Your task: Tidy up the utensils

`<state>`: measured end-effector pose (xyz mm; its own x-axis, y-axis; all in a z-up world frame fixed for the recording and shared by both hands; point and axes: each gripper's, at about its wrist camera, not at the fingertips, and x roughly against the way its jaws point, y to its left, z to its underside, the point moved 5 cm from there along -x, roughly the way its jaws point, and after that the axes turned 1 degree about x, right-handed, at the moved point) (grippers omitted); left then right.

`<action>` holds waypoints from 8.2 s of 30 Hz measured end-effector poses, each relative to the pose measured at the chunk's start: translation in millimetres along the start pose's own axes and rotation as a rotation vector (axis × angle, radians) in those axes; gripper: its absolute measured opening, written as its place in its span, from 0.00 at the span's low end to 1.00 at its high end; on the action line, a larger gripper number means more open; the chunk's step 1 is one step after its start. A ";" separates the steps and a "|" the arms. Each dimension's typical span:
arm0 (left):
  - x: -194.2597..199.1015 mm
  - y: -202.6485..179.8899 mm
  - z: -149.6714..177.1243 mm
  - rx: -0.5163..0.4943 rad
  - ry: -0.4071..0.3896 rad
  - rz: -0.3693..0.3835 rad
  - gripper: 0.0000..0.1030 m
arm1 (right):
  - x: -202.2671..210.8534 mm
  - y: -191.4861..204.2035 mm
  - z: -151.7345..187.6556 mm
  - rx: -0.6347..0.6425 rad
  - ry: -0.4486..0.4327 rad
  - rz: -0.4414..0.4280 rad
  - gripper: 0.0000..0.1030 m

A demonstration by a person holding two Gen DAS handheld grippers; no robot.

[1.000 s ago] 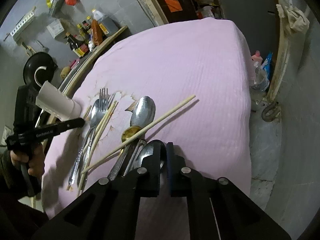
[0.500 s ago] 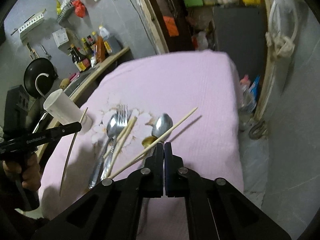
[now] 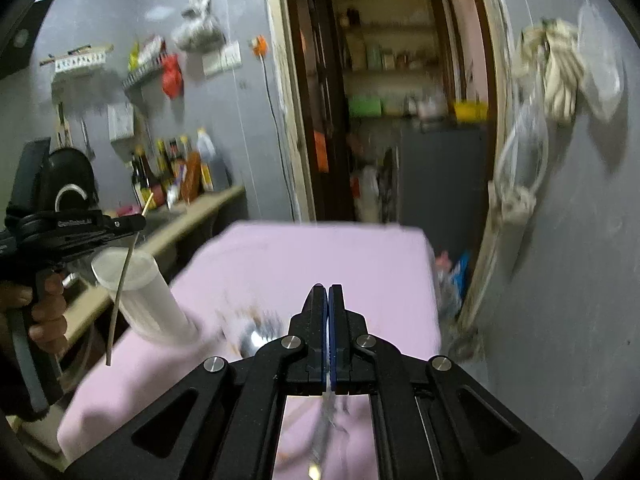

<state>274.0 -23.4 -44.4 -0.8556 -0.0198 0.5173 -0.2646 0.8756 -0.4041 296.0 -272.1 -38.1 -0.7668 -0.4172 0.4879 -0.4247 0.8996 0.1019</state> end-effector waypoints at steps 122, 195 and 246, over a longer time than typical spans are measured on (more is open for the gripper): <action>-107.2 -11.4 139.6 -0.191 0.164 -0.138 0.67 | -146.7 -63.7 106.6 -0.080 0.276 -0.052 0.37; 53.5 65.7 -30.3 -0.094 -0.088 -0.091 0.02 | -84.3 96.9 -39.0 -0.333 -0.058 -0.364 0.04; 19.5 164.5 -56.3 -0.191 -0.305 -0.357 0.05 | -120.6 209.0 -44.2 -0.190 -0.381 -0.085 0.05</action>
<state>238.8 147.4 -58.3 -0.8252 -0.4493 0.3424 -0.5026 0.8606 -0.0820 321.0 -28.1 -37.3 -0.8709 -0.4767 0.1200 -0.4251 0.8529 0.3030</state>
